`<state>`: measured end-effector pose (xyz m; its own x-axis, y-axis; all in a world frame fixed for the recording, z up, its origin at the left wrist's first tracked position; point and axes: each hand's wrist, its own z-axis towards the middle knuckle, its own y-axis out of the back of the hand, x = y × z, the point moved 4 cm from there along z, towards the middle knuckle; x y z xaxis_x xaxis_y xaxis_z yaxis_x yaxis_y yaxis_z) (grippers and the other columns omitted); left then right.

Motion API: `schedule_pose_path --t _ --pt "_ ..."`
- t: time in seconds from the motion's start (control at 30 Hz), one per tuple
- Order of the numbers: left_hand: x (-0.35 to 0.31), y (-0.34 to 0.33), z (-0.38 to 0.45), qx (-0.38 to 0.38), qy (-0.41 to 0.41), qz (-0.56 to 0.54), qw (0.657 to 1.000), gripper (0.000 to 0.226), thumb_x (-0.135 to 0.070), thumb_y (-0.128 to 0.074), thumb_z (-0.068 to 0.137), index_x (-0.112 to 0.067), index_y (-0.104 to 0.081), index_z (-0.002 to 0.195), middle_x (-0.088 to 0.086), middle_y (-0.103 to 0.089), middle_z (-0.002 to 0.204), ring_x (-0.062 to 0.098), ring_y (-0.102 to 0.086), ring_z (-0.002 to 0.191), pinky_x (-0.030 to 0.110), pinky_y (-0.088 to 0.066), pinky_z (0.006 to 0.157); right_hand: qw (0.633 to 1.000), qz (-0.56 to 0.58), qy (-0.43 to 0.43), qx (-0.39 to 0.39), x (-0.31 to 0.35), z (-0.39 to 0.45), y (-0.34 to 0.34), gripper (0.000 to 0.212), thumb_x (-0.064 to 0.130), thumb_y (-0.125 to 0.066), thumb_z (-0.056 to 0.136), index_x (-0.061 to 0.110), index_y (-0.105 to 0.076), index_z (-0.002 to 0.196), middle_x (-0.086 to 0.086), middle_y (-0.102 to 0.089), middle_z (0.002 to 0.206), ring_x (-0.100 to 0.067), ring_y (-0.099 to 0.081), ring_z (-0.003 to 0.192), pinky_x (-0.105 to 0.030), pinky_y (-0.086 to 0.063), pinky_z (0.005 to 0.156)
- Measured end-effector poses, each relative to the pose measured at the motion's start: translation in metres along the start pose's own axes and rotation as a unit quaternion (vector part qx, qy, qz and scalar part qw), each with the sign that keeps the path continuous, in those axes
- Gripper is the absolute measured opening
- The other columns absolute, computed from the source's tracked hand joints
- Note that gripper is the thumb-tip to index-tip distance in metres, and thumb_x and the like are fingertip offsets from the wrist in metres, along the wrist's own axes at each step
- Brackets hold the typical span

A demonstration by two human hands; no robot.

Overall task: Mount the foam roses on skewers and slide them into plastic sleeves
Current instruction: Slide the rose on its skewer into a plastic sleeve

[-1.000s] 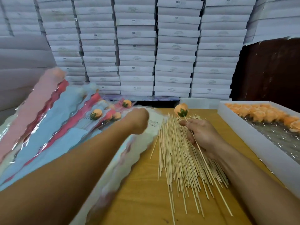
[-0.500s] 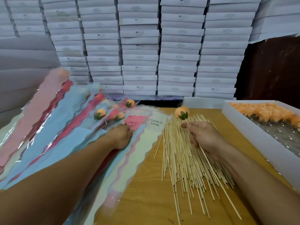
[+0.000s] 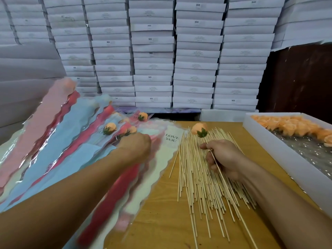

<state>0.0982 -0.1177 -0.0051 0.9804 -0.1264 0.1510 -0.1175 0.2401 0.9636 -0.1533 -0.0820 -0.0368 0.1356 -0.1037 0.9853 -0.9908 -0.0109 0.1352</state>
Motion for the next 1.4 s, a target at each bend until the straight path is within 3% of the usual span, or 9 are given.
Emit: schedule_pose_path --t 0.17,0.3,0.47,0.7,0.9,1.03,1.17,1.27,1.4 --pt "-0.048 0.038 -0.034 -0.045 -0.058 0.002 0.997 0.013 -0.015 -0.041 0.096 -0.020 -0.044 0.084 0.005 -0.053 0.090 0.025 -0.045 0.082 0.035 -0.037 0.066 0.995 0.080 -0.043 0.027 0.000 -0.003 -0.006 0.020 0.015 -0.036 0.104 0.010 -0.056 0.106 0.001 -0.044 0.050 -0.012 -0.036 0.037 -0.019 -0.024 0.033" --pt "-0.081 0.050 -0.062 -0.059 -0.094 0.031 0.993 0.020 -0.015 -0.039 0.097 -0.018 -0.059 0.098 0.007 -0.059 0.109 0.029 -0.051 0.107 0.035 -0.035 0.066 0.994 0.106 -0.013 0.018 0.001 0.001 -0.005 0.017 0.029 -0.049 0.104 0.014 -0.057 0.098 0.005 -0.038 0.049 -0.009 -0.028 0.036 -0.017 -0.020 0.033" --pt "-0.114 0.055 -0.086 -0.064 -0.112 0.065 0.990 0.032 -0.013 -0.034 0.099 -0.007 -0.054 0.124 0.010 -0.051 0.121 0.030 -0.046 0.115 0.035 -0.033 0.062 0.998 0.053 0.014 -0.027 -0.001 0.006 0.002 0.058 0.060 -0.077 0.079 0.015 -0.052 0.106 -0.007 -0.078 0.079 -0.009 -0.029 0.033 -0.017 -0.024 0.034" --pt "-0.135 0.051 -0.107 -0.064 -0.179 0.016 0.982 0.039 -0.028 -0.030 0.103 -0.010 -0.044 0.135 0.013 -0.049 0.122 0.033 -0.047 0.108 0.036 -0.027 0.067 0.997 0.021 0.025 -0.063 -0.008 0.009 0.006 0.030 0.013 -0.083 0.081 0.018 -0.056 0.094 -0.011 -0.075 0.092 -0.020 -0.068 0.069 -0.027 -0.048 0.054" --pt "-0.089 0.051 -0.063 -0.070 -0.003 -0.246 0.967 0.054 -0.061 -0.035 0.098 -0.013 -0.049 0.119 0.008 -0.057 0.117 0.026 -0.054 0.106 0.037 -0.044 0.078 0.996 0.075 0.040 -0.002 0.003 -0.001 0.000 0.032 0.007 -0.084 0.079 0.013 -0.055 0.090 -0.005 -0.069 0.067 -0.012 -0.059 0.046 -0.022 -0.045 0.040" --pt "-0.061 0.028 -0.021 0.016 0.136 -0.495 0.858 0.076 -0.054 -0.062 0.092 -0.002 -0.035 0.140 0.009 -0.053 0.122 0.026 -0.058 0.106 0.035 -0.050 0.087 0.995 0.087 0.047 0.024 0.010 -0.007 -0.003 0.040 0.014 -0.088 0.065 0.013 -0.055 0.088 -0.005 -0.075 0.073 -0.014 -0.069 0.060 -0.028 -0.056 0.059" --pt "-0.062 0.009 -0.001 0.028 0.169 -0.732 0.659 0.064 -0.020 -0.082 0.082 0.004 -0.050 0.132 0.011 -0.059 0.091 0.008 -0.043 0.047 0.023 -0.038 0.043 0.992 0.116 0.052 0.015 0.009 -0.006 0.000 0.034 0.001 -0.083 0.077 0.015 -0.052 0.082 -0.006 -0.071 0.070 -0.008 -0.063 0.046 -0.017 -0.044 0.038" --pt "-0.063 0.004 0.002 -0.001 0.142 -0.776 0.614 0.046 -0.003 -0.082 0.076 -0.004 -0.061 0.117 0.014 -0.069 0.092 0.014 -0.061 0.057 0.027 -0.049 0.051 0.991 0.123 0.058 0.011 0.010 -0.005 0.001 0.037 -0.001 -0.082 0.078 0.015 -0.049 0.082 -0.008 -0.070 0.071 -0.004 -0.058 0.040 -0.014 -0.039 0.034" --pt "-0.060 0.003 -0.001 -0.029 0.111 -0.783 0.612 0.045 -0.001 -0.082 0.075 -0.005 -0.062 0.115 0.025 -0.071 0.098 0.031 -0.071 0.080 0.047 -0.059 0.081 0.994 0.093 0.056 0.002 0.008 -0.003 0.001 0.054 0.016 -0.092 0.053 0.015 -0.052 0.089 -0.015 -0.075 0.088 -0.022 -0.068 0.071 -0.027 -0.052 0.053"
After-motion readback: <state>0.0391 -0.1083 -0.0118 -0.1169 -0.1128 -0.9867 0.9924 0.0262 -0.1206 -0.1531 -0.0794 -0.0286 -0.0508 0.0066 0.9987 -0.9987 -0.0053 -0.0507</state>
